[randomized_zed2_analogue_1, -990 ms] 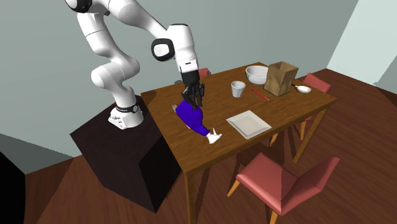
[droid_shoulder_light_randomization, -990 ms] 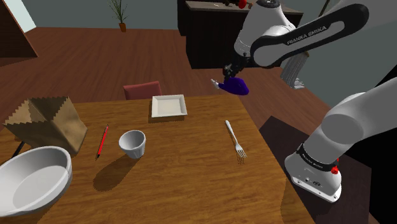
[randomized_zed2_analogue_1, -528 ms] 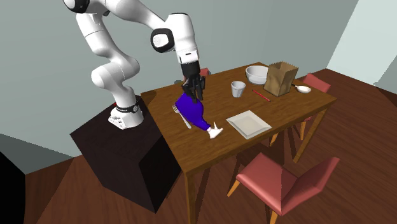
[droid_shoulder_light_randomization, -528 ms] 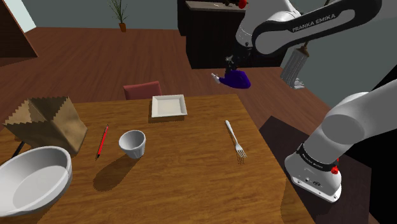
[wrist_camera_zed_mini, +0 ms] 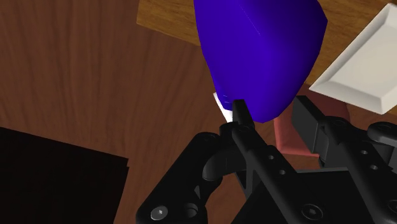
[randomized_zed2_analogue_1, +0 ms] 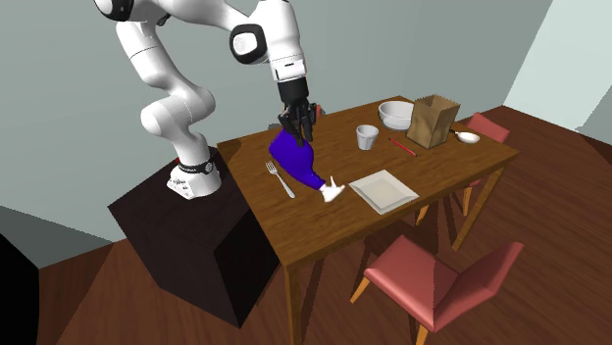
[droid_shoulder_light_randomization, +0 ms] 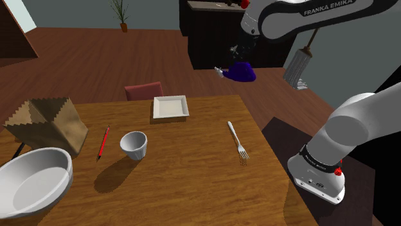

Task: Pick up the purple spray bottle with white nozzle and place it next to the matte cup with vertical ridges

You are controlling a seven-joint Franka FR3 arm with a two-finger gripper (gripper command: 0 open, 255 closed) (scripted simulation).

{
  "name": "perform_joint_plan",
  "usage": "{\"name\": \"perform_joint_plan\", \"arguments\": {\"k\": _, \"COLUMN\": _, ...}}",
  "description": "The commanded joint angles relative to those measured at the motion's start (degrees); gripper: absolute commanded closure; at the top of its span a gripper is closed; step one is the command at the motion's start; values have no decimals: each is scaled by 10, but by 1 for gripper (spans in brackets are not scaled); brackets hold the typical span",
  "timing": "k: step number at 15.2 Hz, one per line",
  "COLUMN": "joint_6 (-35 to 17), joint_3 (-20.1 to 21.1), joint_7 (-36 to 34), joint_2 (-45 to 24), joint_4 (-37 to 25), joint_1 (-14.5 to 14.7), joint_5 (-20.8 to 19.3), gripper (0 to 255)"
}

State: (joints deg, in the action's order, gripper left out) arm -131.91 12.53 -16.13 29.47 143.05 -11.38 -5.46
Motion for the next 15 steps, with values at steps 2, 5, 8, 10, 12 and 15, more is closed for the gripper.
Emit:
{"name": "perform_joint_plan", "arguments": {"k": 2, "joint_6": 24, "joint_3": -4, "joint_7": 6, "joint_2": 7, "joint_4": -18, "joint_1": 1, "joint_5": 3, "gripper": 255}}
{"name": "perform_joint_plan", "arguments": {"k": 5, "joint_6": 48, "joint_3": -6, "joint_7": 11, "joint_2": 11, "joint_4": -37, "joint_1": 2, "joint_5": 4, "gripper": 255}}
{"name": "perform_joint_plan", "arguments": {"k": 8, "joint_6": 72, "joint_3": -8, "joint_7": 15, "joint_2": 14, "joint_4": -58, "joint_1": 2, "joint_5": 6, "gripper": 255}}
{"name": "perform_joint_plan", "arguments": {"k": 10, "joint_6": 87, "joint_3": -9, "joint_7": 18, "joint_2": 16, "joint_4": -72, "joint_1": 2, "joint_5": 7, "gripper": 255}}
{"name": "perform_joint_plan", "arguments": {"k": 12, "joint_6": 103, "joint_3": -10, "joint_7": 20, "joint_2": 17, "joint_4": -87, "joint_1": 2, "joint_5": 8, "gripper": 255}}
{"name": "perform_joint_plan", "arguments": {"k": 15, "joint_6": 125, "joint_3": -11, "joint_7": 24, "joint_2": 17, "joint_4": -110, "joint_1": 2, "joint_5": 8, "gripper": 255}}
